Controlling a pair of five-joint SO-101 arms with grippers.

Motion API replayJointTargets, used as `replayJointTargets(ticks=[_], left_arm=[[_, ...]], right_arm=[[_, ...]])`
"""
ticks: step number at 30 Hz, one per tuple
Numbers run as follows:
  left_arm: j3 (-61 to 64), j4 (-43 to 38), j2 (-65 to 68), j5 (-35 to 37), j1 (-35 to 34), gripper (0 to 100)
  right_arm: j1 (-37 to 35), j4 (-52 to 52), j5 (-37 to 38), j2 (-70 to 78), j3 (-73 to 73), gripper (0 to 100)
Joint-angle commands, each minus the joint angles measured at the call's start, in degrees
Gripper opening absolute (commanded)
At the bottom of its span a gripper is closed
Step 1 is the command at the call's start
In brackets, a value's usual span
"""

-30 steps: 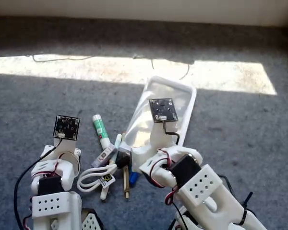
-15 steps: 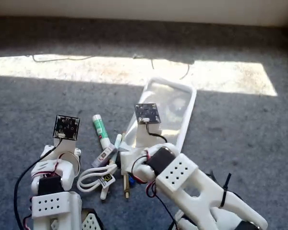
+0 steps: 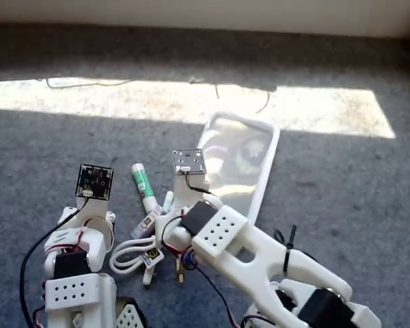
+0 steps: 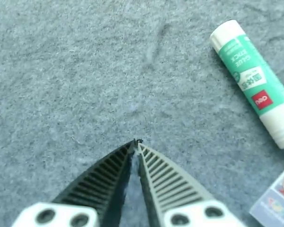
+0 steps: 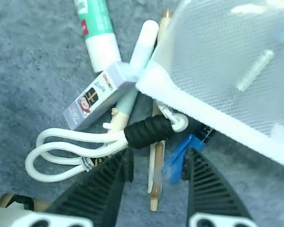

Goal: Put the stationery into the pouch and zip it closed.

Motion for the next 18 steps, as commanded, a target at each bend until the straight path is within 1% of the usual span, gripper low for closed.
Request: replayJointTargets(ticks=[1, 10, 15, 18], left_arm=[[-2.24, 0.44, -0.75, 0.53, -0.66, 1], [-2.24, 0.44, -0.75, 0.53, -0.66, 1], [-2.24, 0.44, -0.75, 0.53, -0.66, 1], [-2.24, 0.44, -0.75, 0.53, -0.66, 1]], right_arm=[[-0.57, -1.10, -2.73, 2.68, -5.85, 17.4], [-0.40, -1.19, -3.16, 11.12, -10.33, 17.4], [-0.22, -5.76, -3.16, 15.16, -9.80, 17.4], [-0.22, -5.93, -3.16, 15.60, -9.80, 17.4]])
